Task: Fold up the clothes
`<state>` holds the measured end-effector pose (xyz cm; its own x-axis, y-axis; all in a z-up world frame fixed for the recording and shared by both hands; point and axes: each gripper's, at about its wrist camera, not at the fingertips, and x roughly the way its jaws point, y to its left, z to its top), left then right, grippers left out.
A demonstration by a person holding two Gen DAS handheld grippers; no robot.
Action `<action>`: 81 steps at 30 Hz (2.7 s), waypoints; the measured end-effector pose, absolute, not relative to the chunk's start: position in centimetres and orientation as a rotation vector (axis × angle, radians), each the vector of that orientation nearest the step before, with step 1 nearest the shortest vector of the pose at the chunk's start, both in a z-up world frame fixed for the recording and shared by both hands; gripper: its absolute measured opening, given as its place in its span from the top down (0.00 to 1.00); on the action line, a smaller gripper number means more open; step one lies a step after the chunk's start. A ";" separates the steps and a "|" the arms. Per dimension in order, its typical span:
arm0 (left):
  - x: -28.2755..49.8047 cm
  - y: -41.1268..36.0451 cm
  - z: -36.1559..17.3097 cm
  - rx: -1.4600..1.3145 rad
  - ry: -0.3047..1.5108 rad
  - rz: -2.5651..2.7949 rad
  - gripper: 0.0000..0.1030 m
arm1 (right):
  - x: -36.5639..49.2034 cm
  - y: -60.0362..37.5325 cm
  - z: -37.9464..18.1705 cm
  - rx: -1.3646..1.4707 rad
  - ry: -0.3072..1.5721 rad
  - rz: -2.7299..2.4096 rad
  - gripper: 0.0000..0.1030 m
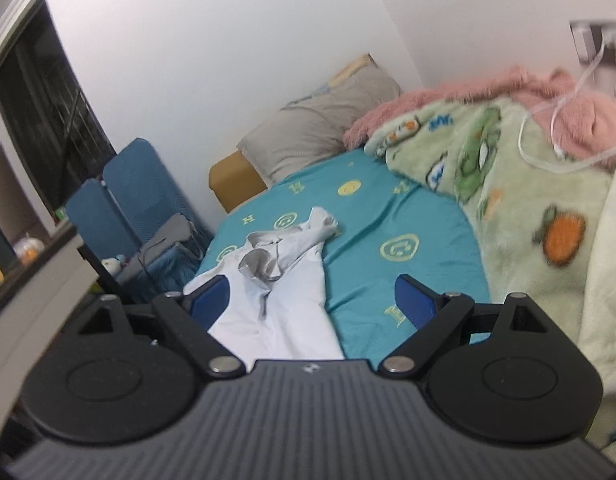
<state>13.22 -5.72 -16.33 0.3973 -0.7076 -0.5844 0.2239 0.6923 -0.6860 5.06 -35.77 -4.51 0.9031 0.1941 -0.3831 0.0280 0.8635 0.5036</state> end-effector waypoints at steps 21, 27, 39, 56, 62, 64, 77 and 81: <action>12.5 -10.9 -20.9 -0.494 1.178 -0.769 0.39 | 6.6 -36.6 -7.2 0.648 0.546 0.130 0.12; 11.5 -11.4 -19.8 -0.393 1.134 -0.806 0.96 | 7.1 -35.9 -7.5 0.615 0.575 0.112 0.12; 11.6 -4.7 -14.1 -0.404 1.213 -0.669 0.98 | 7.5 -35.9 -9.1 0.640 0.648 0.110 0.12; 15.5 -3.4 -14.7 -0.006 1.181 -0.381 0.49 | 7.5 -33.6 -8.6 0.490 0.657 0.044 0.12; 23.6 -4.9 -13.1 0.146 0.957 -0.254 0.20 | 8.9 -33.1 -8.8 0.475 0.621 -0.004 0.12; 27.2 -6.0 -13.1 0.214 0.856 -0.200 0.20 | 9.7 -32.9 -9.1 0.478 0.615 -0.018 0.12; 46.7 -11.0 -19.1 0.302 0.713 -0.055 0.38 | 16.3 -33.3 -13.0 0.456 0.657 -0.095 0.12; 48.6 -10.9 -19.2 0.237 0.743 -0.116 0.91 | 16.7 -33.2 -13.6 0.467 0.671 -0.086 0.12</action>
<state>48.64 -10.85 -19.18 0.7315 -0.0204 -0.6815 0.1876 0.9670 0.1725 16.72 -33.18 -13.55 0.7837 0.0714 -0.6170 0.2248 0.8934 0.3890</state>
